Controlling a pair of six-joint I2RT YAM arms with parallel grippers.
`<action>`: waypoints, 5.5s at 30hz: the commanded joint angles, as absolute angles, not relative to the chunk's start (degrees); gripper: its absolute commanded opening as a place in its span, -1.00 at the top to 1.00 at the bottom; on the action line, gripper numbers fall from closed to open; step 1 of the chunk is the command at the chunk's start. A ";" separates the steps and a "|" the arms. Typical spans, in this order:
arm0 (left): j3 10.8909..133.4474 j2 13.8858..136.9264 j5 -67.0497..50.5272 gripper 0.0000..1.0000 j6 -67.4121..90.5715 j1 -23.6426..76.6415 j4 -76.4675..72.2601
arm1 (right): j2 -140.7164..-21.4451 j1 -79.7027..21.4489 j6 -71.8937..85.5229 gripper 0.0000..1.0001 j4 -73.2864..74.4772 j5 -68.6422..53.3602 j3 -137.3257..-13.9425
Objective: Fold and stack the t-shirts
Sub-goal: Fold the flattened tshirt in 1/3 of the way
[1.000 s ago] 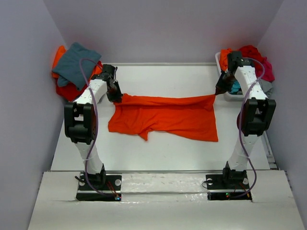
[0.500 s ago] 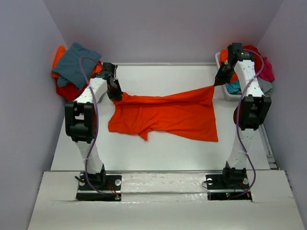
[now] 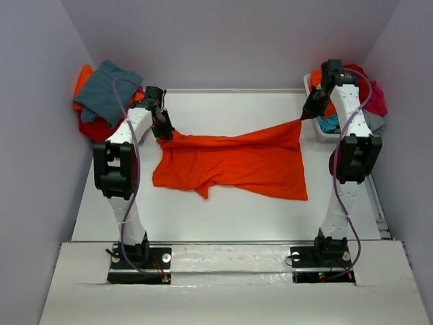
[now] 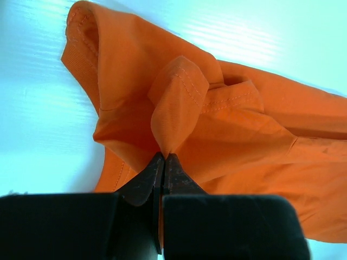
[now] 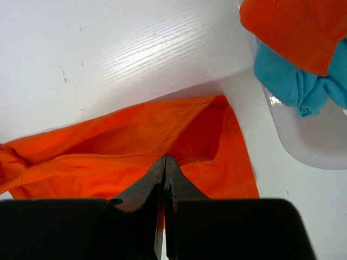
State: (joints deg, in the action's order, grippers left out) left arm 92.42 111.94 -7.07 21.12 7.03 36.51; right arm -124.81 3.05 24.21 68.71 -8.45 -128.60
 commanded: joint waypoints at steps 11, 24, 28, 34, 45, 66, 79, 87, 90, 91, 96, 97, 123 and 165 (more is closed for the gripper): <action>104.57 115.66 -5.54 0.89 20.92 6.68 32.52 | -125.86 3.52 23.73 0.86 64.69 -9.67 -130.70; 110.57 118.65 -3.60 0.89 20.48 6.68 30.94 | -124.63 3.52 24.61 0.86 61.18 -9.49 -128.77; 110.48 119.18 -3.52 0.89 20.57 6.68 29.10 | -123.75 3.52 25.14 0.86 58.81 -10.02 -126.66; 111.00 120.76 -5.10 0.89 21.09 6.68 25.84 | -123.66 3.52 26.01 0.86 55.64 -9.23 -124.98; 112.85 121.55 -3.96 0.89 21.18 7.21 24.79 | -125.68 3.52 27.60 0.86 54.75 -9.49 -128.84; 119.79 123.84 -0.53 0.89 20.39 6.60 34.88 | -127.27 3.52 28.39 0.86 57.13 -10.20 -134.21; 116.11 121.12 0.35 0.89 20.30 5.45 40.25 | -123.40 4.57 27.16 0.86 59.41 -11.25 -125.43; 107.94 117.34 -2.63 0.89 20.30 5.45 39.73 | -118.30 4.57 26.89 0.86 58.09 -13.27 -113.65; 105.12 115.93 -3.08 0.89 20.39 6.06 39.29 | -117.25 4.57 26.54 0.86 58.36 -14.59 -110.58; 103.81 115.32 -2.99 0.89 20.30 6.06 39.11 | -116.64 4.57 26.28 0.86 57.84 -14.50 -109.52; 100.47 113.56 -2.99 0.89 20.39 6.59 38.58 | -113.38 4.57 25.93 0.86 56.78 -14.67 -103.98; 100.11 113.47 -2.99 0.89 20.48 6.59 38.58 | -112.94 4.57 25.84 0.86 56.52 -14.68 -103.45; 86.84 106.79 -3.60 0.89 21.62 8.17 37.79 | -107.84 4.57 24.17 0.86 57.30 -11.69 -91.58; 78.40 102.48 -4.39 0.89 21.09 2.99 36.30 | -109.25 5.62 24.26 0.86 57.31 -6.24 -86.66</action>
State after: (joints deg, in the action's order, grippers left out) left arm 79.72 105.78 -4.62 21.52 3.62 35.64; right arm -110.89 4.93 25.21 57.87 -7.49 -88.05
